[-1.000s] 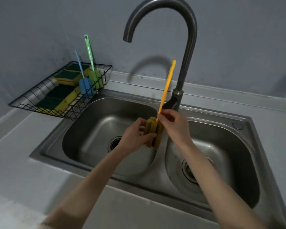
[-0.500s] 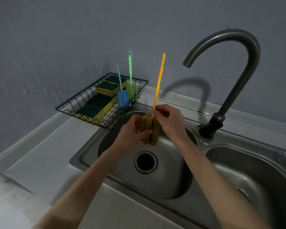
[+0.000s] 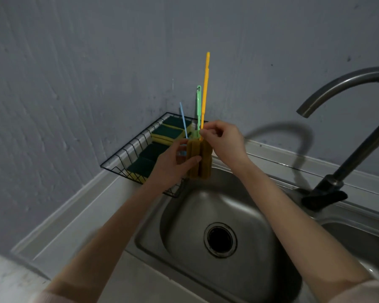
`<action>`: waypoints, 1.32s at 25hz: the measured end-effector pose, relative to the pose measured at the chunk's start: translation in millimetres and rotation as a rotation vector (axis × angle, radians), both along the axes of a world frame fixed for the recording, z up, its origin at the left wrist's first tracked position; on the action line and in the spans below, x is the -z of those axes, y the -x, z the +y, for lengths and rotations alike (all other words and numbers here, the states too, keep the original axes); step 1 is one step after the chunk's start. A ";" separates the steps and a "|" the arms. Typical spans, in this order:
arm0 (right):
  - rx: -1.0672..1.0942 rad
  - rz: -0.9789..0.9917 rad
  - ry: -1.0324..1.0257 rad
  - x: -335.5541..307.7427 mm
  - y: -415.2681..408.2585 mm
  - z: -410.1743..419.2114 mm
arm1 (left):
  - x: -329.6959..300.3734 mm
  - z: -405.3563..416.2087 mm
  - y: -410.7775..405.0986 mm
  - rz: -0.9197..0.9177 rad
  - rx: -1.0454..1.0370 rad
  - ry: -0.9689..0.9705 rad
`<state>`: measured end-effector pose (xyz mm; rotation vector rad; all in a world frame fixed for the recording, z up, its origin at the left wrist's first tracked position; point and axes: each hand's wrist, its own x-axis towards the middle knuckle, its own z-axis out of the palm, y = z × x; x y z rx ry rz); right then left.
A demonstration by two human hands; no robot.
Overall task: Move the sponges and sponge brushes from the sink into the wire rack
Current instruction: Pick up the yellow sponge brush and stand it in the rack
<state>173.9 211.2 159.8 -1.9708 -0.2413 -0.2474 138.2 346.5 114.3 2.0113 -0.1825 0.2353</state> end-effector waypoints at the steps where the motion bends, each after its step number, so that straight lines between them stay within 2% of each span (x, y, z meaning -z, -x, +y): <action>1: 0.003 -0.006 0.012 -0.9 -7.7 9.1 | -2.3 8.6 -6.3 -0.005 0.002 -0.004; 10: 0.034 0.013 0.158 10.4 -72.5 69.5 | 6.9 57.4 -60.8 0.073 -0.025 0.030; 15: 0.042 0.063 0.210 35.0 -95.1 80.7 | 31.8 67.8 -85.2 0.212 -0.008 0.070; 23: 0.048 0.171 0.384 71.1 -116.3 81.2 | 66.6 64.9 -104.1 0.296 -0.052 -0.079; 33: 0.018 0.326 0.610 95.3 -125.5 81.3 | 88.7 55.2 -106.4 0.370 0.049 -0.182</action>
